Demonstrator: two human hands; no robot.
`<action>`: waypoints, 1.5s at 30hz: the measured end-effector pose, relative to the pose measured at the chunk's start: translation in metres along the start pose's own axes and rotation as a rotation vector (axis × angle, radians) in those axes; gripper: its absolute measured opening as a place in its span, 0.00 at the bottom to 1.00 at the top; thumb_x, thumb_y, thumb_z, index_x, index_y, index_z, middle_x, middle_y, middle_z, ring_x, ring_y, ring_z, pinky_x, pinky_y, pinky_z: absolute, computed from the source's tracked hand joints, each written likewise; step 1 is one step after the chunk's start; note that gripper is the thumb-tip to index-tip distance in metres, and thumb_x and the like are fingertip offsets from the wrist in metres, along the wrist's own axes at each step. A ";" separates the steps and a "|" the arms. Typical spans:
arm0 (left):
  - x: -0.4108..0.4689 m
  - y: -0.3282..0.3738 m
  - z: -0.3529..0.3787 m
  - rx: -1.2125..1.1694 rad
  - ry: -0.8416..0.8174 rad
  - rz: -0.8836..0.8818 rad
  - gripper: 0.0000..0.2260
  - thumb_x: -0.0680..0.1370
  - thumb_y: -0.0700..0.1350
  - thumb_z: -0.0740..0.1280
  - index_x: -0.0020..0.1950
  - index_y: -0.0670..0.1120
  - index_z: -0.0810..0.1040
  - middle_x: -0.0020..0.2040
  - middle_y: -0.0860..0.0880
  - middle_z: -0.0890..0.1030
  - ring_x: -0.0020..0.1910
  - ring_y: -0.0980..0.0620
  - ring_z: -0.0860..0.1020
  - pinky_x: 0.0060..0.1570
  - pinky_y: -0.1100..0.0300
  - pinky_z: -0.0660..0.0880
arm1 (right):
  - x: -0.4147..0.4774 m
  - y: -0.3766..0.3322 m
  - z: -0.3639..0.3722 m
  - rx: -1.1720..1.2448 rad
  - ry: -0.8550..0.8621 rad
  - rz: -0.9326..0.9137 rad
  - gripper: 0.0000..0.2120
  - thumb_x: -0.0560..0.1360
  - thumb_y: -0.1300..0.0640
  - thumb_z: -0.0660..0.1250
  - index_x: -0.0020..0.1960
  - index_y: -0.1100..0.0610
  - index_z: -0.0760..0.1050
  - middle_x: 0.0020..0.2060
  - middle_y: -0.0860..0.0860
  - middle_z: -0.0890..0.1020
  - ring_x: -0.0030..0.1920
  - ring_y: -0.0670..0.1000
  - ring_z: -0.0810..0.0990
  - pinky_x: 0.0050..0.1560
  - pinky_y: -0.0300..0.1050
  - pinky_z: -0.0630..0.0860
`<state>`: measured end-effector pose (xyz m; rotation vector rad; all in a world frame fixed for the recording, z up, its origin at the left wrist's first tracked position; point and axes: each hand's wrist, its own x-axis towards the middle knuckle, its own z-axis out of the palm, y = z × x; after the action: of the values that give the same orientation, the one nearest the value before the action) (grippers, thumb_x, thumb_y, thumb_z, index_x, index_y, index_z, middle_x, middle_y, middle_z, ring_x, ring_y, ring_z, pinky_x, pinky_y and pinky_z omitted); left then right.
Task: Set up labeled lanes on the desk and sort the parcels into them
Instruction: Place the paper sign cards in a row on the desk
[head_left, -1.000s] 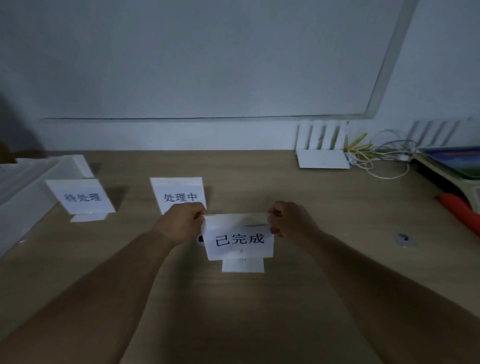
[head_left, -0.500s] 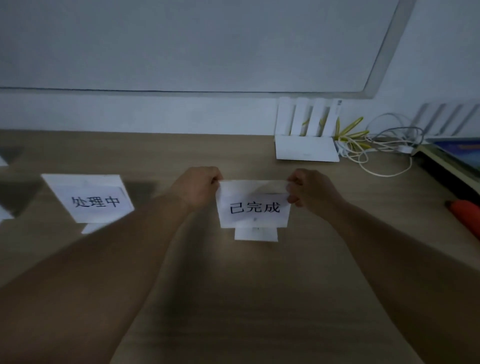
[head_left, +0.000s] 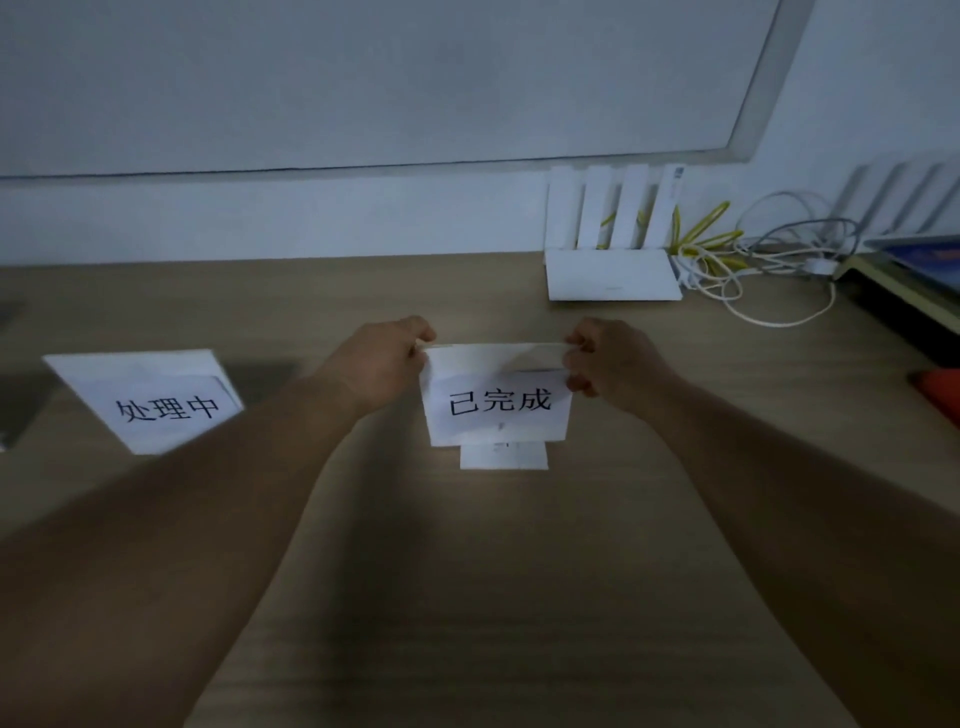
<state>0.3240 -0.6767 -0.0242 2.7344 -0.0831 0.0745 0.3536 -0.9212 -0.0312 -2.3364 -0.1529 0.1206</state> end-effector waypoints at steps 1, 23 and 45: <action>-0.002 0.001 -0.002 -0.005 -0.005 -0.014 0.15 0.79 0.42 0.61 0.66 0.48 0.72 0.57 0.44 0.78 0.53 0.47 0.77 0.52 0.61 0.69 | -0.002 -0.003 -0.002 0.001 0.004 0.006 0.08 0.75 0.61 0.64 0.54 0.55 0.75 0.43 0.54 0.83 0.42 0.54 0.83 0.50 0.57 0.80; -0.322 -0.091 -0.159 -0.069 0.126 -0.126 0.21 0.77 0.50 0.67 0.69 0.52 0.69 0.65 0.50 0.75 0.55 0.53 0.76 0.56 0.58 0.73 | -0.254 -0.210 0.067 -0.214 0.014 -0.205 0.18 0.73 0.47 0.68 0.62 0.50 0.74 0.57 0.49 0.78 0.51 0.53 0.80 0.55 0.53 0.77; -0.715 -0.393 -0.305 -0.003 0.227 -0.545 0.20 0.77 0.46 0.67 0.69 0.50 0.71 0.65 0.48 0.76 0.55 0.50 0.78 0.56 0.56 0.73 | -0.477 -0.484 0.412 -0.201 -0.347 -0.506 0.20 0.74 0.50 0.66 0.64 0.54 0.73 0.61 0.51 0.77 0.60 0.53 0.75 0.58 0.49 0.72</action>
<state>-0.3734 -0.1617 0.0553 2.6247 0.7162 0.2254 -0.2088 -0.3653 0.0499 -2.3773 -0.9558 0.2663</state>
